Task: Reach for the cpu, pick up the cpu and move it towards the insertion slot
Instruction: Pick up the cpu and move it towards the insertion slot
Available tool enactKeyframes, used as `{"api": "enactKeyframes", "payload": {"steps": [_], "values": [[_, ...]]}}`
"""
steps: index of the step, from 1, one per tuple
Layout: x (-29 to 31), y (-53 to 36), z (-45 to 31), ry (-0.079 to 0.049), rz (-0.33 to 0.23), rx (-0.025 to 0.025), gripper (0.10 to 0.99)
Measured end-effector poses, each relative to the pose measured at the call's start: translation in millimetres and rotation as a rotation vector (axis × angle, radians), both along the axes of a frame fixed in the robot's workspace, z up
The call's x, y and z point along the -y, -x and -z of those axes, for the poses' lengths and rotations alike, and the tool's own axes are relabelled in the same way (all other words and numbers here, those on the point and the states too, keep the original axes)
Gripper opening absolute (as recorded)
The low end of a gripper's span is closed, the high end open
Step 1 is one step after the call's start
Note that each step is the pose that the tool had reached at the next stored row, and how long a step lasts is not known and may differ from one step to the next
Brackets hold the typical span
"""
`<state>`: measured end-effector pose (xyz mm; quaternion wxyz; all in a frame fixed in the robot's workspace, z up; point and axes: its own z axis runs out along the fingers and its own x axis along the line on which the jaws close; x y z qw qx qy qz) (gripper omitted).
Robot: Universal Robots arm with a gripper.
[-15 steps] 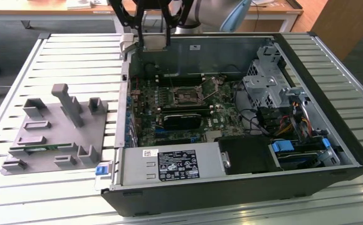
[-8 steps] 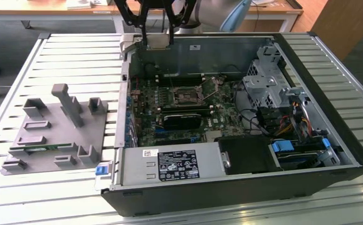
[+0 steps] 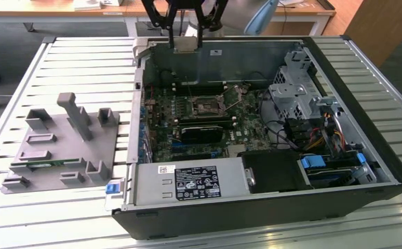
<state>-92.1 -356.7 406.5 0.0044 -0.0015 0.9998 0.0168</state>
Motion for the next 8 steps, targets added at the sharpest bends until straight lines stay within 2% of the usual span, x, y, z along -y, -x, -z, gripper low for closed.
{"api": "enactKeyframes", "payload": {"steps": [8], "values": [[-9.3, -27.6, 7.4, 0.000, 0.000, 0.0000, 0.541]]}}
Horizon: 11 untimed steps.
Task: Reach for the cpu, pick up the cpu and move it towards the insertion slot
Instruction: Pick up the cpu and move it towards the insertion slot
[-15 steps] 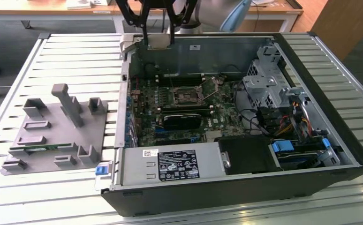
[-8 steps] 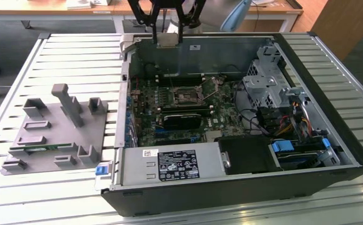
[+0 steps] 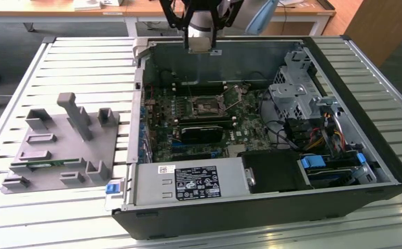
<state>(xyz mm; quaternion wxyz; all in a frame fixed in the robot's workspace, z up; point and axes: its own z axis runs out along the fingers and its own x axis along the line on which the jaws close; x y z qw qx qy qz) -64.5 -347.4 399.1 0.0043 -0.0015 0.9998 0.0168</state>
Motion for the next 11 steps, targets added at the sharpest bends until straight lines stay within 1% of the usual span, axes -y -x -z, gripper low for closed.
{"api": "enactKeyframes", "payload": {"steps": [7, 9, 11], "values": [[-9.9, -21.5, 5.4, 0.000, 0.000, 0.0001, 0.541], [-12.5, -26.2, 6.8, 0.000, 0.000, 0.0001, 0.541], [-15.3, -28.8, 7.5, 0.000, 0.000, 0.0001, 0.541]]}}
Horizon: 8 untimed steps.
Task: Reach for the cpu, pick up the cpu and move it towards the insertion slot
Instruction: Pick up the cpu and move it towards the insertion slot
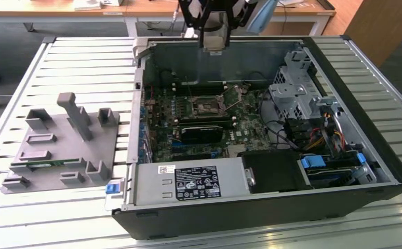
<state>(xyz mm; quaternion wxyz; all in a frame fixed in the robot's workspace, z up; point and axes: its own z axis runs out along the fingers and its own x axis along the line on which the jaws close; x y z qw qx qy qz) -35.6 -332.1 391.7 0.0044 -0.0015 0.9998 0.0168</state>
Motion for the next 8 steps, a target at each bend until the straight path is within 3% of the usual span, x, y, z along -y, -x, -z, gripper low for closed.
{"api": "enactKeyframes", "payload": {"steps": [3, 8], "values": [[-6.0, -1.9, 0.9, 0.000, 0.000, 0.0002, 0.541], [-21.3, -3.5, 2.3, 0.000, 0.000, 0.0007, 0.541]]}}
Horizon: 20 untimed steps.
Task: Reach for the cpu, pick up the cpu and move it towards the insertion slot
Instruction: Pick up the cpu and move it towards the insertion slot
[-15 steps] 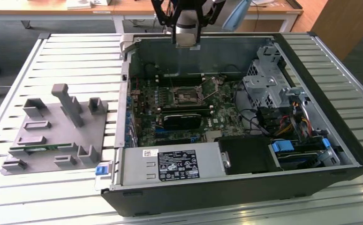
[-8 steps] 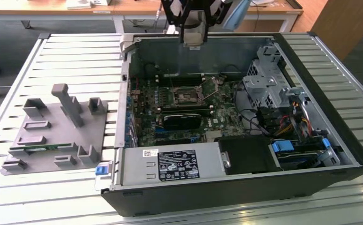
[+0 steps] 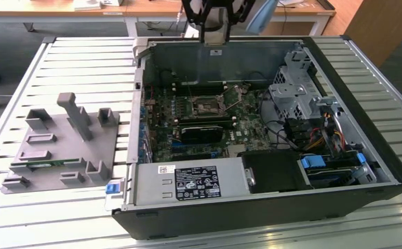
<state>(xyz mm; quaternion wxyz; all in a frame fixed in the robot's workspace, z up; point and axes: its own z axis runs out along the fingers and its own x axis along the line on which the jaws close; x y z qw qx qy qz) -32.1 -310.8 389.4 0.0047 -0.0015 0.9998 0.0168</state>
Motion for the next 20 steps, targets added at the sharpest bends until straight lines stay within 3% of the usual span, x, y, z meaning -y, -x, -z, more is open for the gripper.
{"api": "enactKeyframes", "payload": {"steps": [3, 7, 14, 20], "values": [[-7.1, -0.8, 1.5, 0.000, 0.000, 0.0005, 0.541], [-7.1, -2.3, 4.4, 0.000, 0.004, 0.0014, 0.541], [-7.2, -12.5, 7.2, 0.000, 0.009, 0.0033, 0.541], [-7.2, -13.0, 7.3, 0.000, 0.010, 0.0039, 0.541]]}}
